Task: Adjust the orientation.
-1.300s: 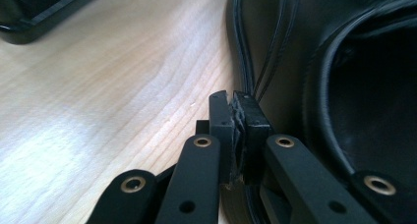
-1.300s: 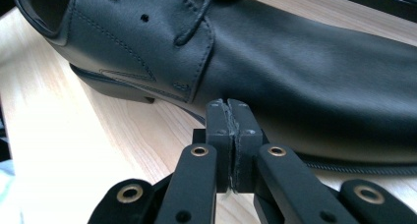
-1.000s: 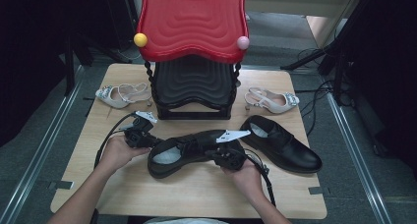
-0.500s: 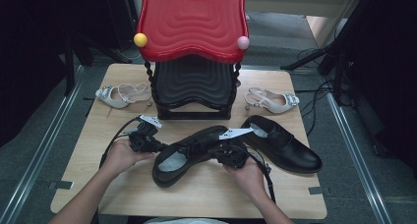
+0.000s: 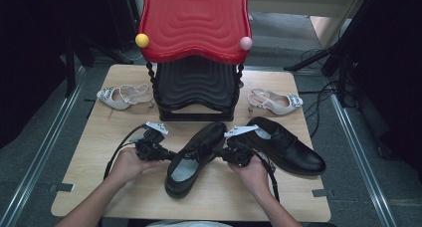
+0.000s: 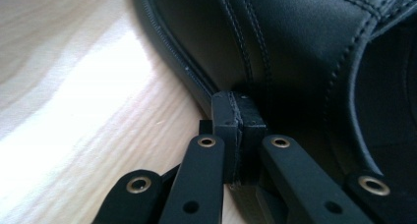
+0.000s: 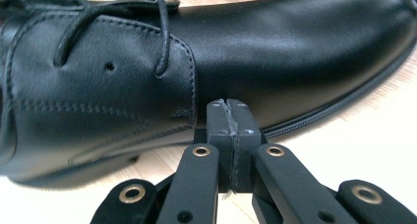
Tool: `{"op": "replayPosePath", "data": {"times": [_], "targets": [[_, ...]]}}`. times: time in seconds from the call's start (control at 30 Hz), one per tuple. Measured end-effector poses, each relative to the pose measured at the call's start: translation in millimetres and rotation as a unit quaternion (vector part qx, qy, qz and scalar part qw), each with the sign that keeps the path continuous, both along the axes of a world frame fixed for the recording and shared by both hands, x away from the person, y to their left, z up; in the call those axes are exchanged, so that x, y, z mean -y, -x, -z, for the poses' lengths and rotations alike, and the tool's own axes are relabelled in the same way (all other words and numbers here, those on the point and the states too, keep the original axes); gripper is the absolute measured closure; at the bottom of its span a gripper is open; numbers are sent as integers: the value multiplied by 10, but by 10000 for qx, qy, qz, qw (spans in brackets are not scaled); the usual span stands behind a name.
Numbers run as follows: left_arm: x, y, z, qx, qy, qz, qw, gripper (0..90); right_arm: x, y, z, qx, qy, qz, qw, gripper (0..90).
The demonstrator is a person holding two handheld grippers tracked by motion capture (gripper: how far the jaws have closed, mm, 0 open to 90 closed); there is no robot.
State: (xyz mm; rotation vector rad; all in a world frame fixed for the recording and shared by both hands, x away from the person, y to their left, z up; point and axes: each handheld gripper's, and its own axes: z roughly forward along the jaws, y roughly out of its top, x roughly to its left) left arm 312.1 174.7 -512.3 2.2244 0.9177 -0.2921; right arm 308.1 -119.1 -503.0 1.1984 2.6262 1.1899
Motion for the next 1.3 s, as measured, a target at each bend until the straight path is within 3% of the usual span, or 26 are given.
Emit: {"op": "replayPosePath", "data": {"times": [0.17,0.67,0.9,1.07,1.17,1.2,1.23,1.3], "targets": [[36,48,19,-64,103,-115,9999,900,12,-47,-6,-80,-14,45,10000,900],[378,234,47,-193,257,-15,9995,900,82,-155,-32,-90,76,335,9994,900],[525,251,77,-257,418,-97,9987,900,125,-208,-48,-60,181,517,9985,900],[583,249,91,-261,459,37,9986,900,163,-233,-49,-77,172,536,9984,900],[561,236,91,-324,386,9,9987,778,179,-237,-51,-59,178,495,9986,898],[541,224,95,-352,369,-32,9987,778,179,-237,-51,-59,178,495,9986,898],[507,213,88,-397,360,-54,9986,703,193,-241,-59,-123,125,503,9986,898],[488,216,68,-319,362,-80,9988,662,201,-241,-71,-154,91,514,9985,889]]}}
